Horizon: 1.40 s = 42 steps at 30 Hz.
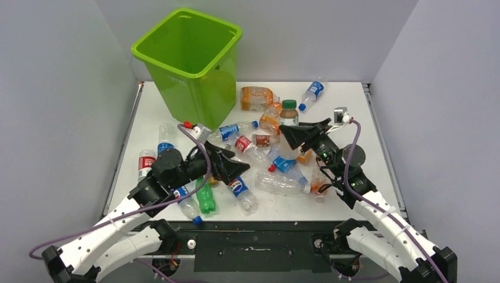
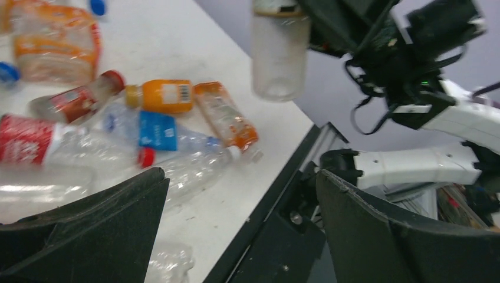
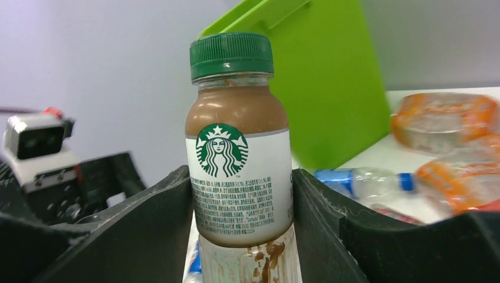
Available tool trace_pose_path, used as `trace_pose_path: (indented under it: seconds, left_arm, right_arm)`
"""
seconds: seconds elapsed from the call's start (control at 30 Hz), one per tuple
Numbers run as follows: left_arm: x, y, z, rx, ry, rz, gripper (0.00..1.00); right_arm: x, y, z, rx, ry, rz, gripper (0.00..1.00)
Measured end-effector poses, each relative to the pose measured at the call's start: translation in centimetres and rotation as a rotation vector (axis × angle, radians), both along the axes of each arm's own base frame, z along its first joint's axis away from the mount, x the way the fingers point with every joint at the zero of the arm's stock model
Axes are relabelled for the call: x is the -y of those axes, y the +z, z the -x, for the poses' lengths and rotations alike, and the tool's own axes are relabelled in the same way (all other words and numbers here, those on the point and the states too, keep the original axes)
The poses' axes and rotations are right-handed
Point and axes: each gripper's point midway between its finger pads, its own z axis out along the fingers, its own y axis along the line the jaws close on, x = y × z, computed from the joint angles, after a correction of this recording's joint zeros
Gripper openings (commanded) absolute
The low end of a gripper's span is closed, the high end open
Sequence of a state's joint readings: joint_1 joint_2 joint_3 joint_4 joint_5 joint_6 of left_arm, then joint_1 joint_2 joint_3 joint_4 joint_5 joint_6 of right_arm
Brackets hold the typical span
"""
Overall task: Put the plastic bottles in the bin
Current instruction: Pick up the plastic bottle at the center of the board, then place the plastic bottle in the trash bin.
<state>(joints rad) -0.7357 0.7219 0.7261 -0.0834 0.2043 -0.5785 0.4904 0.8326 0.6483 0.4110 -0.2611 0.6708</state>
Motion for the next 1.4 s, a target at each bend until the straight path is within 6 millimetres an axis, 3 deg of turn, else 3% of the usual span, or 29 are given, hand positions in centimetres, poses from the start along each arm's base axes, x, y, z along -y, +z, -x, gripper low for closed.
trace_pose_path:
  seconds: [0.13, 0.27, 0.53, 0.7, 1.03, 1.1, 1.2, 1.27, 1.33, 1.4]
  left_arm:
    - [4.5, 2.5, 1.9, 0.08, -0.162, 0.058, 0.96]
    - [7.2, 3.2, 2.6, 0.117, -0.259, 0.1, 0.96]
    - [9.9, 3.9, 2.5, 0.153, -0.324, 0.11, 0.96]
    - [10.9, 5.0, 2.3, 0.173, -0.34, 0.124, 0.98]
    - [12.2, 5.4, 3.2, 0.187, -0.414, 0.151, 0.46]
    - [12.3, 5.5, 3.4, 0.189, -0.427, 0.156, 0.37]
    - [12.4, 5.3, 3.5, 0.193, -0.436, 0.15, 0.27]
    - [12.4, 5.2, 3.5, 0.194, -0.436, 0.146, 0.23]
    - [12.3, 5.2, 3.5, 0.2, -0.434, 0.142, 0.19]
    - [12.1, 5.0, 3.5, 0.211, -0.43, 0.128, 0.15]
  right_arm:
    - [-1.8, 0.1, 3.1, 0.028, 0.15, -0.106, 0.41]
    - [-2.6, 1.7, 5.5, 0.082, 0.249, -0.221, 0.41]
    - [-3.2, 4.5, 8.4, 0.15, 0.367, -0.388, 0.41]
    - [-4.2, 5.0, 9.4, 0.153, 0.41, -0.422, 0.4]
    - [-4.6, 5.1, 9.5, 0.17, 0.392, -0.425, 0.44]
    - [-4.6, 5.0, 9.3, 0.174, 0.381, -0.417, 0.54]
    - [-4.5, 4.8, 9.2, 0.171, 0.366, -0.401, 0.79]
    - [-4.6, 4.5, 9.1, 0.162, 0.357, -0.37, 0.84]
    - [-4.7, 4.2, 9.0, 0.147, 0.34, -0.312, 0.8]
    - [-4.8, 4.5, 8.8, 0.142, 0.325, -0.245, 0.64]
